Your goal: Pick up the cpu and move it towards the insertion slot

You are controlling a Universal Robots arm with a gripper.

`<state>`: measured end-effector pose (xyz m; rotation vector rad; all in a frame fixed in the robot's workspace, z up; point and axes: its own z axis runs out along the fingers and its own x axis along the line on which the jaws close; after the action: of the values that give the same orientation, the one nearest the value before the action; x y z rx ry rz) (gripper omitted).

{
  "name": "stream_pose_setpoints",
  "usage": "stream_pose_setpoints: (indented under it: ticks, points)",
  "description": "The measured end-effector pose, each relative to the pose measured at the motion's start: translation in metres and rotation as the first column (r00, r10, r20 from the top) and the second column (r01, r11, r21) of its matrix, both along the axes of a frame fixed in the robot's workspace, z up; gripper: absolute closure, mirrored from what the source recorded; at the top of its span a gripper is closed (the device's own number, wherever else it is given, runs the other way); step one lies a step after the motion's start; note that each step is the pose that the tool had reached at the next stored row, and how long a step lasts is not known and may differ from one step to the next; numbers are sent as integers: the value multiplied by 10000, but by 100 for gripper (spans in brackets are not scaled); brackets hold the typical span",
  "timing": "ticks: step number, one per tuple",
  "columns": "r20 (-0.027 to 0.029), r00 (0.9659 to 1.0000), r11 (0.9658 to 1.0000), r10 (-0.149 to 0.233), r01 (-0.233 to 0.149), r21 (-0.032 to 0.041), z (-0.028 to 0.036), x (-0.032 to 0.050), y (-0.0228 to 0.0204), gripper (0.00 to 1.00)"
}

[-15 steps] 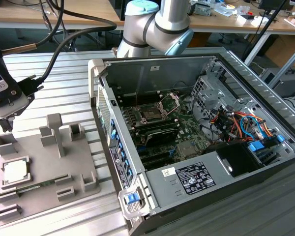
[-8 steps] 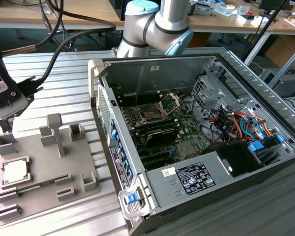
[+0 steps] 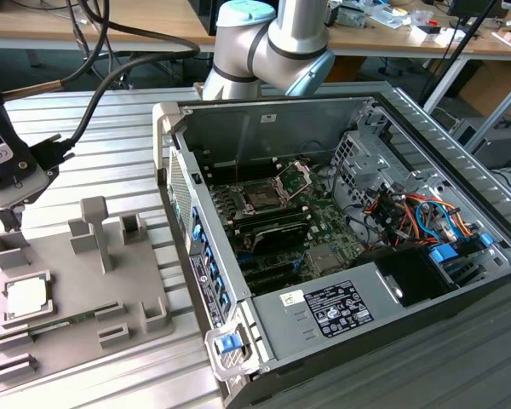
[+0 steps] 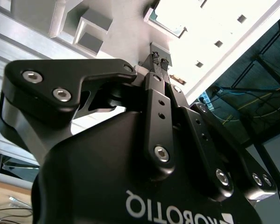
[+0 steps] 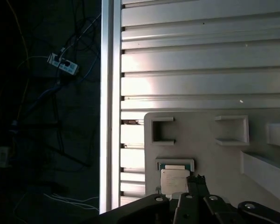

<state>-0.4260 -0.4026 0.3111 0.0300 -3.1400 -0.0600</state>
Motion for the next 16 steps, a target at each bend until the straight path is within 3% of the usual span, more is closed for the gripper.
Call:
stream_pose_setpoints:
  ticks: [16]
  points:
    - [0,10000,10000,0,0,0,-54,-13,0,89]
